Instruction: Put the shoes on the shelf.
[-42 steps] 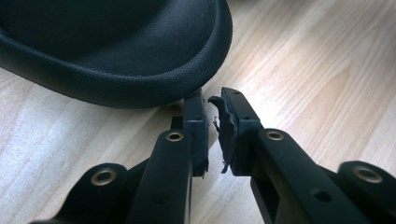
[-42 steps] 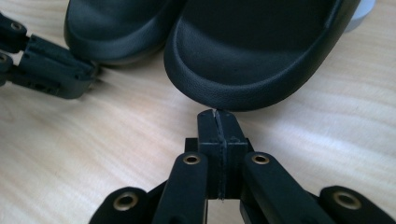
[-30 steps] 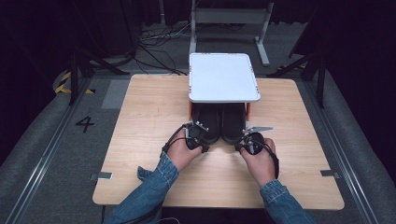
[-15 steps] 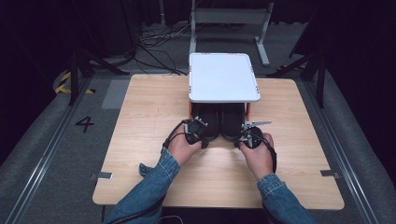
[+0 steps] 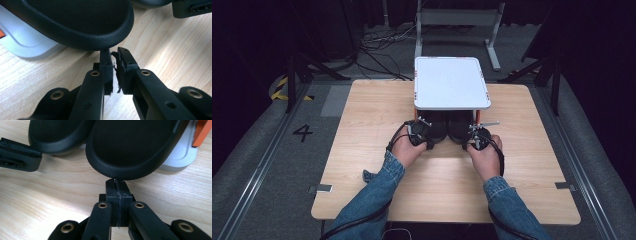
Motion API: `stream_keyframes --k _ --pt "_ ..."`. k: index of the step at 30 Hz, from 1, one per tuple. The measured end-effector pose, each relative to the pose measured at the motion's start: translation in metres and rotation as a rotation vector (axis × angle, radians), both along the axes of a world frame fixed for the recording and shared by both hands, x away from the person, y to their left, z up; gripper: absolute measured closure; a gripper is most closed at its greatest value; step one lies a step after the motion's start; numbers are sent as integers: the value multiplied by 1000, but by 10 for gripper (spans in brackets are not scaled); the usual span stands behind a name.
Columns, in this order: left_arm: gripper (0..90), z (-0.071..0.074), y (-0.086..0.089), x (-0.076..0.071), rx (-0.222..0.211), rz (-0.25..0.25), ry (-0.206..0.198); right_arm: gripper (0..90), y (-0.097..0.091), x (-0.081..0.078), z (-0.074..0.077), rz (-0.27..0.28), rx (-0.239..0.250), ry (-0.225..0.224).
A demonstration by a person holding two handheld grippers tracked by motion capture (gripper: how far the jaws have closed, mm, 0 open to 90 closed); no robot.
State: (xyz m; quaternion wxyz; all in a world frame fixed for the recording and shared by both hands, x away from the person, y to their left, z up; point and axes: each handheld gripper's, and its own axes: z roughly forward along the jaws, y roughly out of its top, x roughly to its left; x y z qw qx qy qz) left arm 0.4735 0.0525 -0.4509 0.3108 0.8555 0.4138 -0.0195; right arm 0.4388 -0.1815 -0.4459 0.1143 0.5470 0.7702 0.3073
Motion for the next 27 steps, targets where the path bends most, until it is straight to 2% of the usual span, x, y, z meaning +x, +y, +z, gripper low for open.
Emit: stream_keyframes --k 2,5,10,12,16,20,21,22,23,25,27 --pt "833 0 -2 2 7 -9 4 900 -2 2 0 -7 -4 0" --pt "827 1 -3 1 19 -14 -1 900 -3 5 -2 -22 15 7" --pt "777 1 0 -3 15 -6 -10 900 -2 7 -1 -10 -1 11" --pt "767 4 5 -6 9 -1 -20 874 -2 5 0 -1 -8 -6" --pt "729 13 17 -14 1 5 -36 822 -2 -4 11 19 16 -40" --pt "648 26 31 -28 -8 22 -72 774 -5 -13 24 60 12 -86" --pt "584 29 35 -32 -4 21 -79 749 -9 -17 31 67 15 -102" --pt "584 30 37 -35 -2 26 -90 749 -9 -17 31 67 15 -102" --pt "524 35 44 -42 8 34 -116 713 -15 -20 36 77 20 -115" --pt "504 38 48 -48 17 43 -121 696 -18 -21 37 81 18 -124" --pt "442 40 55 -54 29 49 -133 630 -26 -25 41 99 20 -139"
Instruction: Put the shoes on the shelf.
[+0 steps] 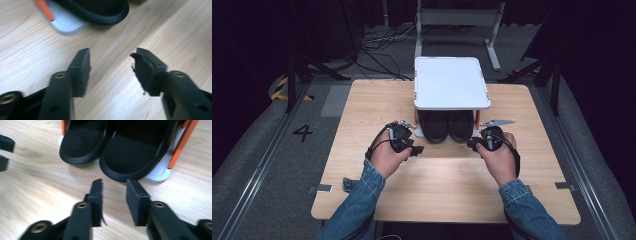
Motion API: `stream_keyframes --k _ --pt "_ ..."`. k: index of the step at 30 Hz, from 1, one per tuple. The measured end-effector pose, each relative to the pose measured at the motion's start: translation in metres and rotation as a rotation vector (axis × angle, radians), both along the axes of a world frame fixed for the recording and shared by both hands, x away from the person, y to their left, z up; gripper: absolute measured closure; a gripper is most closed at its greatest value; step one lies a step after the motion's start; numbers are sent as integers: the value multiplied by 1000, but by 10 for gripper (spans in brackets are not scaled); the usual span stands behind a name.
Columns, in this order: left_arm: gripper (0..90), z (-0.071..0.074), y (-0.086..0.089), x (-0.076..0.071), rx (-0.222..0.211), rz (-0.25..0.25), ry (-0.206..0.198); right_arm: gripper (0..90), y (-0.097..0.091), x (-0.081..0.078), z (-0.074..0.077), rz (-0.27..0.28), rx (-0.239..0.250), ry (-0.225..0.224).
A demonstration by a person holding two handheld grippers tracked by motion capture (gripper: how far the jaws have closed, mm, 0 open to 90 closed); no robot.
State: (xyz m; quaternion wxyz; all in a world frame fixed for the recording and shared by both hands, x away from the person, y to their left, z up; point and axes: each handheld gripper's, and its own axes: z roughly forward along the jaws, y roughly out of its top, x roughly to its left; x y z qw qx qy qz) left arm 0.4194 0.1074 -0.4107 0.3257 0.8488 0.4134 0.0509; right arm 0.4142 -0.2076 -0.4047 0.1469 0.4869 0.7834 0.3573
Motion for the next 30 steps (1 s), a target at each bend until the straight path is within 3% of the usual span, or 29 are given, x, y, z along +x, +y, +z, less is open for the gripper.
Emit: stream_keyframes --k 4,8,15,18,20,22,24,25,26,28,30 --pt "344 5 19 -14 41 -3 -43 497 -20 -8 4 33 9 -37" --pt "293 6 39 -27 50 4 -66 410 -46 -15 5 39 36 -56" --pt "252 9 68 -45 67 37 -82 377 -81 -23 6 31 91 -95" --pt "248 14 81 -52 55 62 -88 365 -97 -27 10 40 105 -103" --pt "235 17 90 -56 61 69 -86 353 -105 -30 14 49 94 -112" --pt "226 18 96 -58 60 82 -81 346 -115 -33 17 55 48 -111" --pt "217 18 103 -60 72 79 -74 342 -122 -35 19 88 -32 -113" --pt "200 17 109 -61 97 44 -76 339 -126 -36 20 101 -69 -104" --pt "179 16 112 -62 103 53 -70 330 -131 -38 19 99 -95 -104" --pt "188 15 117 -62 108 57 -67 314 -135 -38 18 93 -94 -108" --pt "187 11 127 -61 114 71 -56 263 -145 -39 12 84 -62 -108"
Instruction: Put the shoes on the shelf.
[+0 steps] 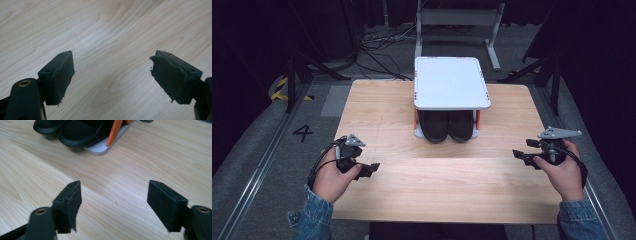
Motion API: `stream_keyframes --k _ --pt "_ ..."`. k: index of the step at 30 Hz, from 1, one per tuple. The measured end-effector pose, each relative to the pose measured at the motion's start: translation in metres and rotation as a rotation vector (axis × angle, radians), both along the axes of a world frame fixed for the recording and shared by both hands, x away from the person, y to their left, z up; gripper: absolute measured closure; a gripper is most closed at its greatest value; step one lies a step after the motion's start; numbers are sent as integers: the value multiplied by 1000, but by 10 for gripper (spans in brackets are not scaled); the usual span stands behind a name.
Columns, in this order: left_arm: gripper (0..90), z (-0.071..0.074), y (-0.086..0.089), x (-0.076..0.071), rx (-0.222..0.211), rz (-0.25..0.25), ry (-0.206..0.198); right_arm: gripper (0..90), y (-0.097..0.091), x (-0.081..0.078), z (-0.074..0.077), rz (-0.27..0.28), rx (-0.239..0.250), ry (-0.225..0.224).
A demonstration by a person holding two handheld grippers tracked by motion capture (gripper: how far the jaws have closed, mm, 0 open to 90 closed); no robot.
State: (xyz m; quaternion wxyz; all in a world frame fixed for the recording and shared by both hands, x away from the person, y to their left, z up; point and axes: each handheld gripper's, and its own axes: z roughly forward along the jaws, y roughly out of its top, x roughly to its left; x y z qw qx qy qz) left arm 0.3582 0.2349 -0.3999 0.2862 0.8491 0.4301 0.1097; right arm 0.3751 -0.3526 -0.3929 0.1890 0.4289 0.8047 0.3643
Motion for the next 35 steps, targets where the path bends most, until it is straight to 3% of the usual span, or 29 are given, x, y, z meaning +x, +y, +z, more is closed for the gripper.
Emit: stream_keyframes --k 3,8,12,15,18,22,26,35 --pt "187 -7 17 3 25 38 10 185 -11 -1 -11 54 -60 44" --pt "182 -19 32 11 2 48 -2 185 -23 0 -28 36 -56 45" --pt "189 -32 41 22 -6 62 -47 185 -32 4 -41 21 -37 50" --pt "184 -38 43 25 13 64 -35 185 -41 8 -52 -2 -7 58" --pt "175 -48 46 29 -17 80 -19 186 -47 10 -62 -22 24 69" --pt "168 -57 50 33 -33 102 -13 185 -54 11 -79 -52 19 79" --pt "167 -63 49 34 -49 119 -25 186 -54 11 -85 -53 16 74" --pt "168 -68 41 34 -53 97 -19 172 -50 12 -89 -58 -3 67"
